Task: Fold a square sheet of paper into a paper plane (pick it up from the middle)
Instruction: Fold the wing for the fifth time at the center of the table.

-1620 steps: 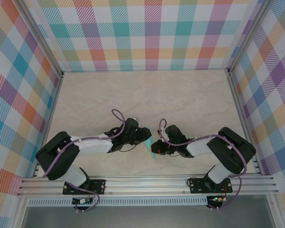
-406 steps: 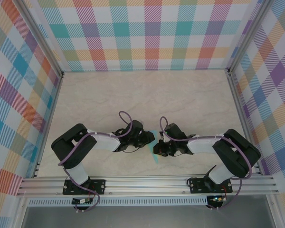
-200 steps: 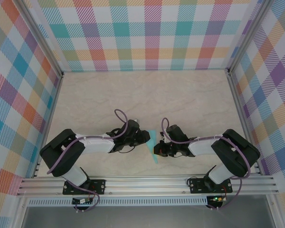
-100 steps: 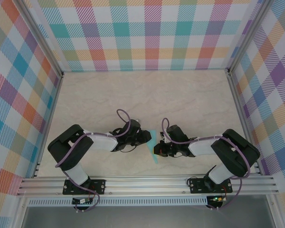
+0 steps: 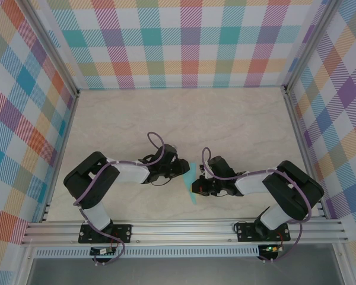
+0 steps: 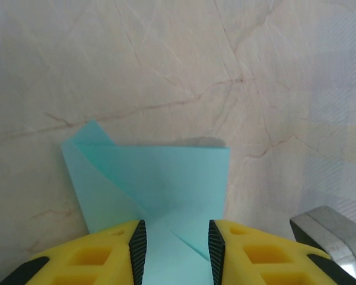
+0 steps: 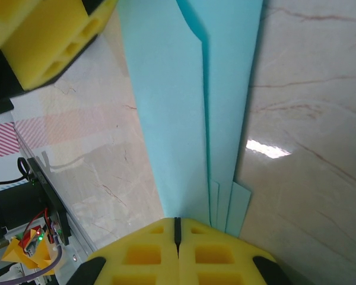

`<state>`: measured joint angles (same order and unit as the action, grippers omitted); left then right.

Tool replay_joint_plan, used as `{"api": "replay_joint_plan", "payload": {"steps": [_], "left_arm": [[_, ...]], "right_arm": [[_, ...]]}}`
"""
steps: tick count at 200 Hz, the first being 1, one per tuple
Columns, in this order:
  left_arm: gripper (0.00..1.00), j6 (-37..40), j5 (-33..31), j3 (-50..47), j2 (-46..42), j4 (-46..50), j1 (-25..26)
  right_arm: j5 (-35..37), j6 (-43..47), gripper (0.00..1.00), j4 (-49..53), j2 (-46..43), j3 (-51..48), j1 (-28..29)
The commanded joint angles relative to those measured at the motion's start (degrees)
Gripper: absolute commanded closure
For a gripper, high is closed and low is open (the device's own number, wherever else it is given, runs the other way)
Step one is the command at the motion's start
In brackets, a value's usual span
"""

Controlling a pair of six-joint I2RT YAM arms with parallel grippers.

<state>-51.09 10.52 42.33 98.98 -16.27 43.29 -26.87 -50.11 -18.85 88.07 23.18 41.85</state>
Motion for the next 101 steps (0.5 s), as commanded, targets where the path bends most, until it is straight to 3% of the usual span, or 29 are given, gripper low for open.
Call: {"api": "replay_joint_plan", "payload": {"steps": [1, 101], "left_arm": [[0.65, 2.91, -3.23, 1.60, 1.78, 3.47, -2.61], [0.65, 8.41, -0.77, 8.45, 4.22, 10.65, -8.58]], "right_arm": [[3.10, 2.42, 0.97, 9.48, 2.20, -2.53, -0.09], [0.61, 5.00, 0.97, 11.02, 1.11, -2.19, -1.63]]}}
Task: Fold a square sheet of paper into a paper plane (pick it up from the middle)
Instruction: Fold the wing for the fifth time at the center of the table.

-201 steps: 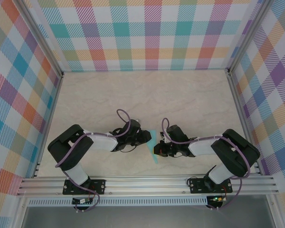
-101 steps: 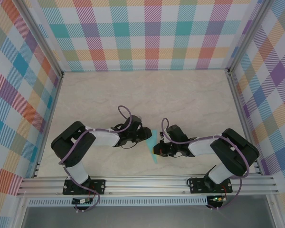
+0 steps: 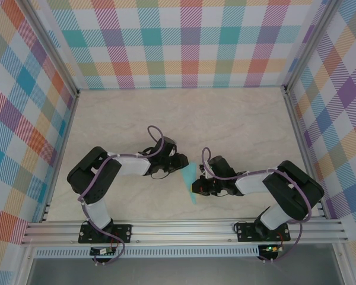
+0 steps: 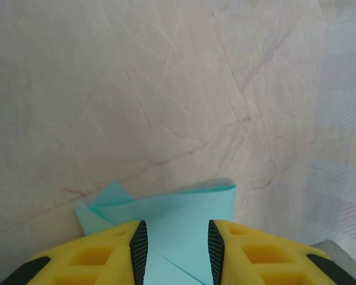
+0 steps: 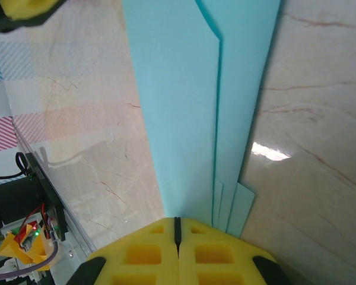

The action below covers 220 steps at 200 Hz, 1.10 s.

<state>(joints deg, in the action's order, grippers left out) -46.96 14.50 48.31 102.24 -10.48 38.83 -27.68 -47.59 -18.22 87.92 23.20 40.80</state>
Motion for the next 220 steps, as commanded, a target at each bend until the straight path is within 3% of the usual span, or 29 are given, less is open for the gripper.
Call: {"api": "replay_joint_plan", "payload": {"steps": [1, 39, 75, 121, 166, 220], "left_arm": [[0.65, 4.35, -4.75, 2.56, 0.91, 5.03, -4.16], [0.65, 6.08, -4.31, 4.72, -2.41, 9.51, -5.62], [0.63, 4.29, -3.51, 1.59, -11.34, 9.77, -5.41], [0.63, 0.05, -3.02, -4.64, -20.11, 7.73, -0.57], [0.65, -1.95, -2.62, -5.69, -15.95, 3.08, 4.48], [0.65, -2.89, 1.05, -3.62, -6.15, -3.53, 5.85]], "right_arm": [[1.37, 2.54, 0.97, 10.35, 1.28, -2.20, -0.65], [-0.25, 6.49, 0.96, 13.20, 1.29, -0.21, -1.57], [-3.02, 13.38, 0.96, 17.35, 2.05, 3.69, -1.95], [-4.80, 19.78, 0.94, 21.04, 3.47, 8.28, -2.03], [-2.88, 17.66, 0.94, 19.97, 3.10, 8.25, -2.04], [-2.53, 13.75, 0.93, 17.08, 2.70, 7.31, -2.06]]}}
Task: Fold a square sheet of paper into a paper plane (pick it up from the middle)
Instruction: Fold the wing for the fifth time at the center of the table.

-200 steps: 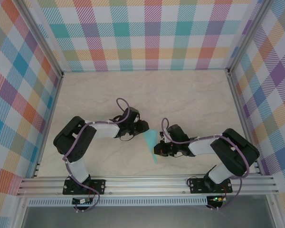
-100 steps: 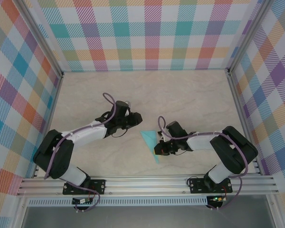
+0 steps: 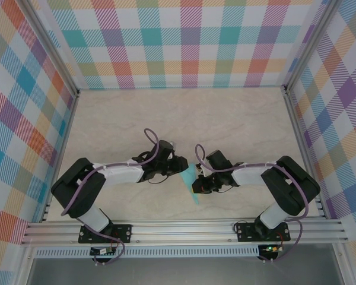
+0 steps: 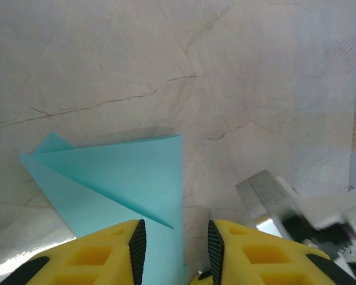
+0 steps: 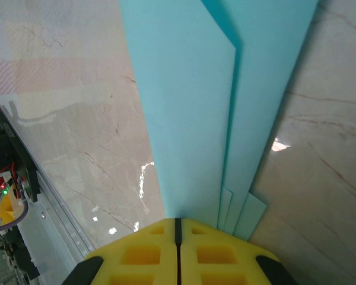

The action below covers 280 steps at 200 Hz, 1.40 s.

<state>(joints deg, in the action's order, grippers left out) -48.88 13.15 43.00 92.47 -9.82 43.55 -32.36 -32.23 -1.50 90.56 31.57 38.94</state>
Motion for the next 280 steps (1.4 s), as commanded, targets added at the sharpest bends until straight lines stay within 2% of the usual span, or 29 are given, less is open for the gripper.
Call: {"api": "replay_joint_plan", "payload": {"steps": [1, 91, 133, 180, 222, 280], "left_arm": [[0.65, -1.01, 2.41, 1.71, 3.78, -4.26, 1.11], [0.68, -1.96, -2.27, 2.88, 10.14, 2.55, 1.22], [0.69, -2.31, -2.14, 2.78, 10.59, 2.33, 1.23], [0.69, -1.88, -2.76, 3.29, 10.19, 4.27, 1.25], [0.69, -1.83, -3.22, 3.84, 10.37, 5.04, 1.25], [0.69, -2.09, -3.34, 4.30, 10.59, 5.20, 1.19]], "right_arm": [[2.14, -1.66, 0.93, 0.36, 0.10, -1.02, -0.19], [-1.64, -7.14, 0.87, -0.28, -8.79, -1.02, 0.79], [0.22, -10.15, 0.86, -1.36, -4.62, -0.60, 2.19], [-0.67, -11.54, 0.87, -5.03, -0.48, -5.04, 2.26], [-1.17, -10.60, 0.86, -5.42, -6.21, -9.26, 3.43], [-1.01, -10.23, 0.86, -2.47, -9.10, -13.61, 4.74]]}}
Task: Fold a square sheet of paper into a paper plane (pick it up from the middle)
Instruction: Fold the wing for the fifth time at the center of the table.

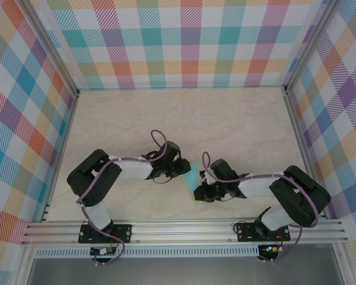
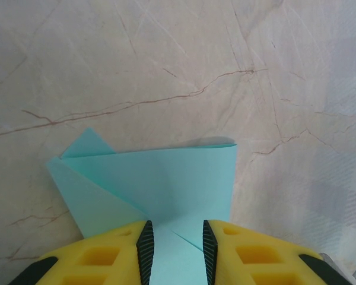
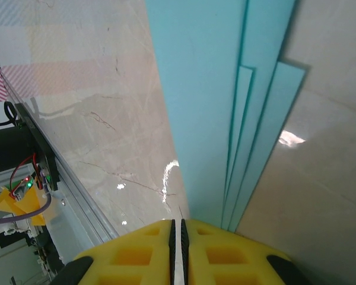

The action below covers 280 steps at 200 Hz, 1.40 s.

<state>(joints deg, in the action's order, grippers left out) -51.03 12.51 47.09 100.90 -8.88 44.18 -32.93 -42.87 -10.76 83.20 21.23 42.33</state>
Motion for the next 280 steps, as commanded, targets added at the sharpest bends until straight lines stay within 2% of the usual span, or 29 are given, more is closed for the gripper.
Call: {"api": "replay_joint_plan", "payload": {"steps": [1, 44, 88, 139, 191, 226, 280], "left_arm": [[0.69, 0.05, -2.69, 0.20, 2.13, 4.25, 0.60], [0.69, 0.03, -2.70, 0.21, 2.01, 4.22, 0.64], [0.68, -0.32, -1.90, 0.19, 2.10, 3.11, 0.65], [0.68, -0.47, -1.66, 0.45, 2.55, 3.08, 0.80], [0.66, -0.06, -1.33, 1.32, 2.29, 3.42, 0.80], [0.62, 1.51, -1.07, 2.18, 0.51, 3.64, 0.79], [0.56, 2.60, 0.34, 1.46, -7.33, 3.85, 0.96]], "right_arm": [[-0.37, 0.42, 0.86, 6.93, -1.91, -3.33, 1.35], [1.47, 1.46, 0.86, 13.56, -8.58, -3.19, 1.37], [6.80, 2.16, 0.83, 19.37, -14.46, 2.92, 1.35], [5.66, -1.13, 0.83, 12.26, -6.65, 8.67, 1.41], [5.33, -0.51, 0.85, 9.34, 2.22, 6.58, 1.35], [8.09, 0.81, 0.88, 10.76, 4.55, 4.26, 1.35], [9.28, 0.95, 0.90, 10.95, 5.44, 4.42, 1.33]]}}
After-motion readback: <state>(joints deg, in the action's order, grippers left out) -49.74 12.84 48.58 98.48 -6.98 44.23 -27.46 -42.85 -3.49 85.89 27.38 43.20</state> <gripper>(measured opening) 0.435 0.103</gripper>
